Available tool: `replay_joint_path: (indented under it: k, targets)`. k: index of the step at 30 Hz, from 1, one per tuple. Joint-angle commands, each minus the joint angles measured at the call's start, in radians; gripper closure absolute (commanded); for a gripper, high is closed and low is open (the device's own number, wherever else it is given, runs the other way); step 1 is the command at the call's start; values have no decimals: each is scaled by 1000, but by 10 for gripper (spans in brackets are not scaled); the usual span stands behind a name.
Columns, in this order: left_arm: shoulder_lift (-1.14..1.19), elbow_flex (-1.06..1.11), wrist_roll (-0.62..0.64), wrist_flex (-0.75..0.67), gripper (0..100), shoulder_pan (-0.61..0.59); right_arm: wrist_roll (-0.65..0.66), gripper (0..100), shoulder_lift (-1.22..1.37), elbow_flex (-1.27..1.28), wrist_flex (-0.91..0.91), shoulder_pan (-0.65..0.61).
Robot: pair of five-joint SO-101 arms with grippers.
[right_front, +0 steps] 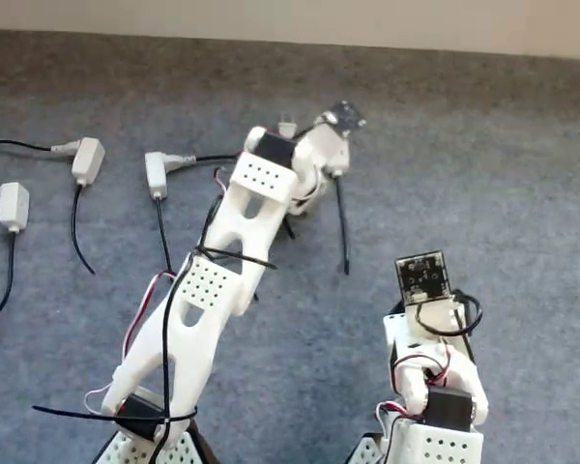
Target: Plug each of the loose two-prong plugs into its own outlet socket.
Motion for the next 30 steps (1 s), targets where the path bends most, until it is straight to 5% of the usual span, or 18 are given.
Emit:
replay_joint_path:
  k: [1, 16, 24, 30]
  targets:
    - [-120, -48, -20, 133, 995, -18, 12, 735, -10, 117, -38, -12]
    - [-1069, 889, -54, 135, 995, 145, 12, 735, -5, 120, -48, -13]
    - [-1564, 1573, -215, 132, 995, 300, 12, 735, -5, 134, -48, -13]
    - [-1873, 2097, -354, -71, 995, 237, 12, 735, -5, 134, -48, -13]
